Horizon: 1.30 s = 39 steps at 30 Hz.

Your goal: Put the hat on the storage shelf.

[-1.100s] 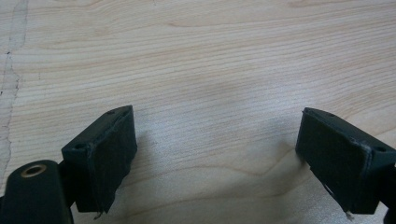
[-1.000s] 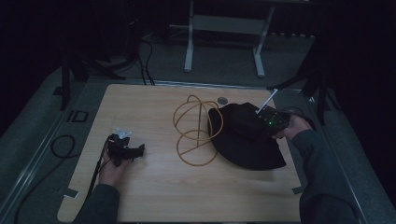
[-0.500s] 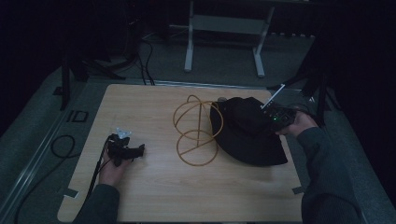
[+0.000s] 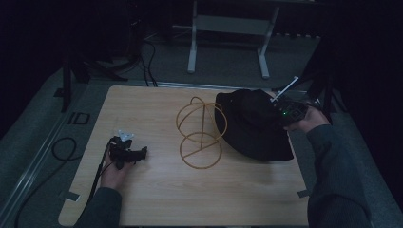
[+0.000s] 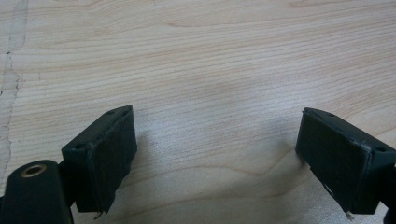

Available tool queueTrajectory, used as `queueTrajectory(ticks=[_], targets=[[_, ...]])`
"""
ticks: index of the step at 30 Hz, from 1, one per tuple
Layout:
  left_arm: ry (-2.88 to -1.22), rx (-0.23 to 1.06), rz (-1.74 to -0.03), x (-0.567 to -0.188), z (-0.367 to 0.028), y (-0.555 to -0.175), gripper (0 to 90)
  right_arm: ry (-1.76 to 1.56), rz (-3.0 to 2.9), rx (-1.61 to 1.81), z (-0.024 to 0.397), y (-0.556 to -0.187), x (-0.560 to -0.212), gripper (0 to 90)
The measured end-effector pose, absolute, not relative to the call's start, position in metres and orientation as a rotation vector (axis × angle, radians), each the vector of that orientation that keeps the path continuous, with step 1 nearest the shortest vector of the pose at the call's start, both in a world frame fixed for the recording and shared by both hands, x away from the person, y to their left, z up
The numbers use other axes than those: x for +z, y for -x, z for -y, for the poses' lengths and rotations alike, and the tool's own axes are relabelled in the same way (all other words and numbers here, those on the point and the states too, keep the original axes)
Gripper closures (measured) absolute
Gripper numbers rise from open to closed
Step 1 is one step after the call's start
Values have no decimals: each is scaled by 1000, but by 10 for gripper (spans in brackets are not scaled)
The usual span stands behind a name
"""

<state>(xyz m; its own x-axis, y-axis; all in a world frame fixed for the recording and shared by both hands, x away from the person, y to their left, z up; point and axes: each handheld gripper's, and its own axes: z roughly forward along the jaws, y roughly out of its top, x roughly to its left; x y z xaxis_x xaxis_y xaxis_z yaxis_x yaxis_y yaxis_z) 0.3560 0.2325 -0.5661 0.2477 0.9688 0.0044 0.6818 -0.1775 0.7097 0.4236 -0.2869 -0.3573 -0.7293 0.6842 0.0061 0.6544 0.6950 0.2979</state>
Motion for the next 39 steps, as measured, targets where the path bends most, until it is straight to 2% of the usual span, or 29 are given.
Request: queueTrajectory(ticks=[39], targets=[[-1941,627,-1500,-566,-233,-356,126,-1123,-2700,584,308,-418,-311,872]])
